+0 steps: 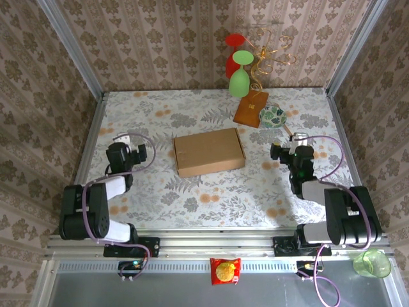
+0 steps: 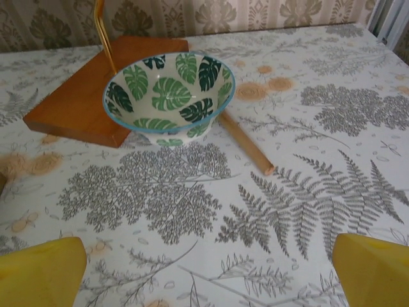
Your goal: Fold the paper box
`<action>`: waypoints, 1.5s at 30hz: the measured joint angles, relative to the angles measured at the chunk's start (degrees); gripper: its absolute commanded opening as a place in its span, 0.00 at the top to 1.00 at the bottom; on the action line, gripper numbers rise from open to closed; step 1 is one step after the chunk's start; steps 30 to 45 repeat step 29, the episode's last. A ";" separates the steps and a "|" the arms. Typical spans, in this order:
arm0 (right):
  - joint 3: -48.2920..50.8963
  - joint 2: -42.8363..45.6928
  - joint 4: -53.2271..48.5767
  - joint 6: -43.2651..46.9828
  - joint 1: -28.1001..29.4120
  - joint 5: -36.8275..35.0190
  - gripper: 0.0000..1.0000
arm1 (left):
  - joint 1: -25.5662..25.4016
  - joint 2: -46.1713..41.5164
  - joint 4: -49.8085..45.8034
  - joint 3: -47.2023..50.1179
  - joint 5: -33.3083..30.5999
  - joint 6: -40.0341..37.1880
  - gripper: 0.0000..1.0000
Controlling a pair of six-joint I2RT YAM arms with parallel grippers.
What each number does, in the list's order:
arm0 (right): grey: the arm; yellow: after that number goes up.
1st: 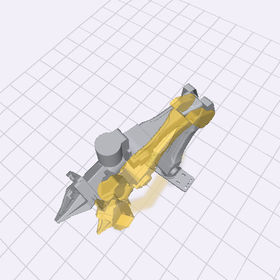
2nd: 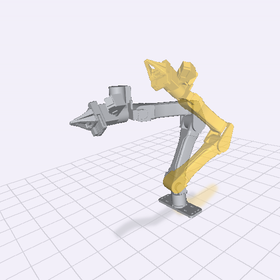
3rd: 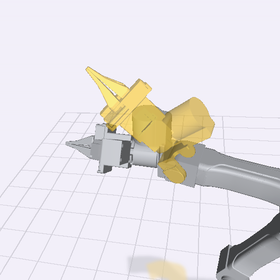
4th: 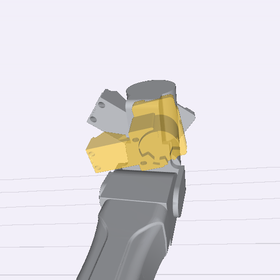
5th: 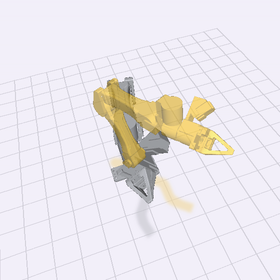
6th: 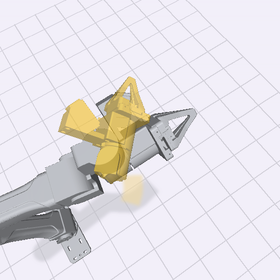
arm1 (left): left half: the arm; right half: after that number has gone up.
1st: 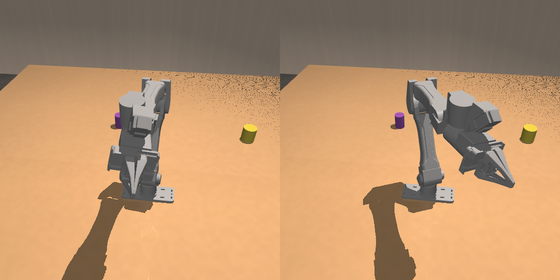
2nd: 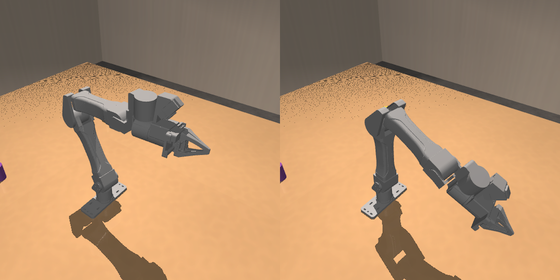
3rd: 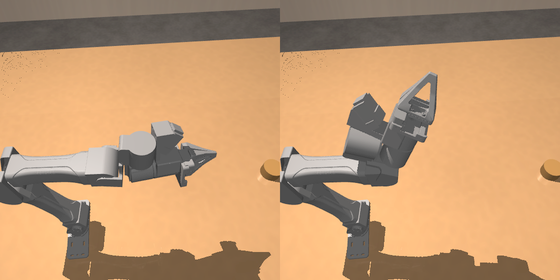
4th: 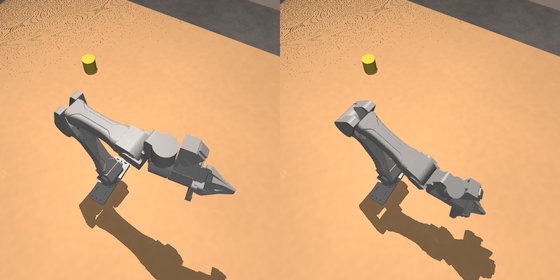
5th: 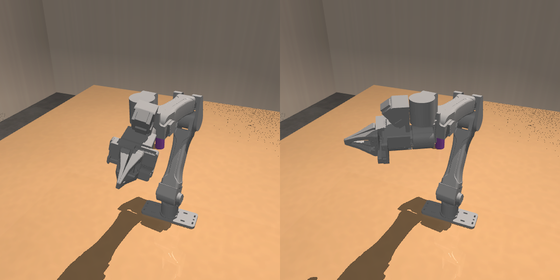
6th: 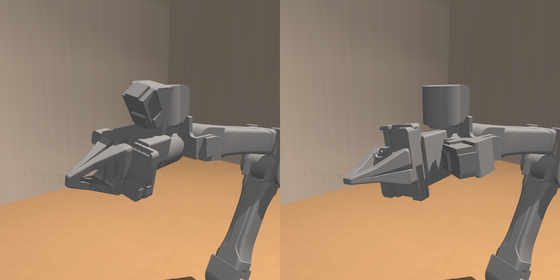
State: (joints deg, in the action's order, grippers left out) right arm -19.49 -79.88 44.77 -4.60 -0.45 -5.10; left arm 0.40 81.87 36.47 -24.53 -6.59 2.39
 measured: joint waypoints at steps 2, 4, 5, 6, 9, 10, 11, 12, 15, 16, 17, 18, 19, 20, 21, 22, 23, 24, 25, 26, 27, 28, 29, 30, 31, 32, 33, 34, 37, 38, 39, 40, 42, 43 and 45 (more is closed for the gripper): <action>0.00 -3.26 2.97 -0.07 -0.83 1.27 0.00 | 0.09 1.88 4.74 1.57 0.79 -0.72 0.00; 0.00 -6.27 5.11 -0.04 -1.22 2.71 0.00 | -0.28 4.87 11.30 3.72 1.25 -1.77 0.00; -0.02 -7.28 5.33 -0.02 -1.25 3.48 0.00 | -0.46 6.08 13.44 4.72 1.25 -2.08 0.00; -0.02 -7.65 5.11 0.00 -1.22 4.31 0.00 | -0.66 6.73 14.27 5.66 1.27 -2.08 0.00; -0.94 -7.65 4.70 0.20 -1.09 5.38 0.00 | -0.68 7.34 15.54 6.14 1.22 -2.21 0.00; -1.49 -7.65 4.52 0.24 -0.79 5.33 0.00 | -0.68 7.32 15.85 5.86 1.14 -2.23 0.00; -2.16 -7.65 4.33 0.39 -0.48 5.20 0.00 | -0.68 7.34 16.22 5.42 1.05 -2.25 0.00; -2.71 -7.65 4.28 0.48 -0.13 5.05 0.00 | -0.68 7.34 16.61 5.05 1.03 -2.25 0.00; -3.19 -7.65 4.31 1.03 0.52 4.68 0.00 | -0.68 7.34 17.25 4.61 1.03 -2.25 0.00; -3.19 -7.65 4.22 1.14 0.68 4.61 0.00 | -0.68 7.34 17.25 4.61 1.03 -2.25 0.00; -3.19 -7.65 4.13 1.31 0.72 4.50 0.00 | -0.68 7.34 17.20 4.61 1.03 -2.25 0.00; -3.19 -7.65 4.11 1.44 0.72 4.44 0.00 | -0.68 7.34 17.22 4.61 1.03 -2.25 0.00; -3.19 -7.65 4.07 1.46 0.72 4.31 0.00 | -0.68 7.34 17.22 4.61 1.03 -2.25 0.00; -3.19 -7.65 4.00 1.46 0.72 4.26 0.00 | -0.68 7.34 17.22 4.61 1.03 -2.25 0.00; -3.19 -7.65 3.89 1.46 0.72 4.22 0.00 | -0.68 7.34 17.20 4.61 1.01 -2.25 0.00; -3.19 -7.65 3.82 1.49 0.72 4.09 0.00 | -0.68 7.34 17.20 4.61 1.03 -2.25 0.00; -3.19 -7.65 3.82 1.51 0.79 4.00 0.00 | -0.68 7.34 17.20 4.61 1.03 -2.25 0.00; -3.19 -7.65 3.82 1.55 0.87 3.85 0.00 | -0.70 7.34 17.20 4.61 1.03 -2.25 0.00; -3.19 -7.65 3.78 1.64 0.90 3.85 0.00 | -0.68 7.34 17.20 4.61 1.03 -2.25 0.00; -3.21 -7.65 3.67 1.66 1.05 3.82 0.00 | -0.68 7.34 17.20 4.61 1.01 -2.25 0.00; -3.21 -7.65 3.65 1.68 1.05 3.82 0.00 | -0.68 7.34 17.20 4.61 1.03 -2.25 0.00; -3.21 -7.65 3.63 1.66 1.07 3.82 0.00 | -0.68 7.34 17.20 4.61 1.01 -2.25 0.00; -3.21 -7.65 3.67 1.68 1.11 3.76 0.00 | -0.68 7.34 17.22 4.61 1.03 -2.25 0.00; -3.21 -7.65 3.67 1.68 1.11 3.76 0.00 | -0.68 7.34 17.22 4.61 1.03 -2.25 0.00; -3.21 -7.65 3.67 1.68 1.11 3.76 0.00 | -0.68 7.34 17.22 4.61 1.03 -2.25 0.00; -3.21 -7.65 3.67 1.68 1.11 3.76 0.00 | -0.68 7.34 17.22 4.61 1.03 -2.25 0.00; -3.21 -7.65 3.67 1.68 1.11 3.76 0.00 | -0.68 7.34 17.22 4.61 1.03 -2.25 0.00; -3.21 -7.65 3.67 1.68 1.11 3.76 0.00 | -0.68 7.34 17.22 4.61 1.03 -2.25 0.00; -3.21 -7.65 3.67 1.68 1.11 3.76 0.00 | -0.68 7.34 17.22 4.61 1.03 -2.25 0.00; -3.21 -7.65 3.67 1.68 1.11 3.76 0.00 | -0.68 7.34 17.22 4.61 1.03 -2.25 0.00; -3.21 -7.65 3.67 1.68 1.11 3.76 0.00 | -0.68 7.34 17.22 4.61 1.03 -2.25 0.00; -3.21 -7.65 3.67 1.68 1.11 3.76 0.00 | -0.68 7.34 17.22 4.61 1.03 -2.25 0.00; -3.21 -7.65 3.67 1.68 1.11 3.76 0.00 | -0.68 7.34 17.22 4.61 1.03 -2.25 0.00; -3.21 -7.65 3.67 1.68 1.11 3.76 0.00 | -0.68 7.34 17.22 4.61 1.03 -2.25 0.00; -3.21 -7.65 3.67 1.68 1.11 3.76 0.00 | -0.68 7.34 17.22 4.61 1.03 -2.25 0.00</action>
